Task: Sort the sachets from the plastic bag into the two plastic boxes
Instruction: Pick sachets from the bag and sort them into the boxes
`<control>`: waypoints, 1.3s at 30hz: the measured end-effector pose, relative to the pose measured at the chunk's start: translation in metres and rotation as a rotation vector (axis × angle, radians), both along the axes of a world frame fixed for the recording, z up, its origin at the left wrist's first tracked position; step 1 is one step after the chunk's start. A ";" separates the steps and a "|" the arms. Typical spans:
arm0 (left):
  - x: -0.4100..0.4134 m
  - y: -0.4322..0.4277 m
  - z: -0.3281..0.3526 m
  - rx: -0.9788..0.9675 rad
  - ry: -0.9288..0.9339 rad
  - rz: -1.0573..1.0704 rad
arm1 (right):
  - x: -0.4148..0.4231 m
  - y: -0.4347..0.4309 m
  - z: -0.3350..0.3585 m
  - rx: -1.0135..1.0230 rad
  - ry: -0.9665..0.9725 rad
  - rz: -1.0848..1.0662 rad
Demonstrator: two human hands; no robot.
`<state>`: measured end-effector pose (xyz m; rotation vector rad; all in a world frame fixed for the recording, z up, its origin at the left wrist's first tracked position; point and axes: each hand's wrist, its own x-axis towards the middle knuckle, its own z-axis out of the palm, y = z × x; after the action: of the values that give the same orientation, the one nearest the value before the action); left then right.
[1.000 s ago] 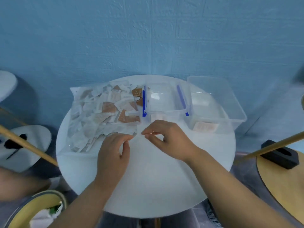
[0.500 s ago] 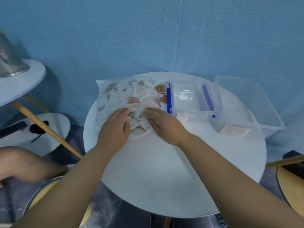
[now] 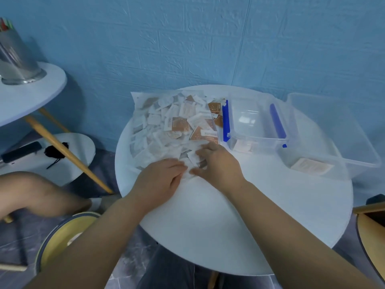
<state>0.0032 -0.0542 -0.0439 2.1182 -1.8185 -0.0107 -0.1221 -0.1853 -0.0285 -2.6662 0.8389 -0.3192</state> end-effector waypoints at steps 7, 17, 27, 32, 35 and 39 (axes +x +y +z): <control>-0.004 -0.001 0.003 -0.076 0.122 0.144 | -0.005 0.001 0.001 -0.075 -0.017 0.017; -0.006 -0.022 0.000 -0.064 0.055 0.189 | -0.021 -0.004 0.015 0.296 -0.464 -0.121; -0.001 -0.016 -0.004 -0.273 0.018 0.144 | -0.027 -0.008 0.006 0.636 -0.566 -0.236; 0.000 -0.018 0.008 -0.381 0.116 0.208 | -0.030 -0.007 0.006 0.740 -0.620 -0.252; -0.005 -0.016 0.022 -0.498 0.340 0.301 | -0.033 -0.004 0.006 0.777 -0.622 -0.176; -0.015 -0.015 0.027 -0.499 0.753 0.412 | -0.027 0.006 0.004 0.792 -0.570 -0.057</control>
<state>-0.0120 -0.0689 -0.0171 1.7424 -0.8337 -0.2009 -0.1495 -0.1790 -0.0243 -1.6957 0.6630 -0.5785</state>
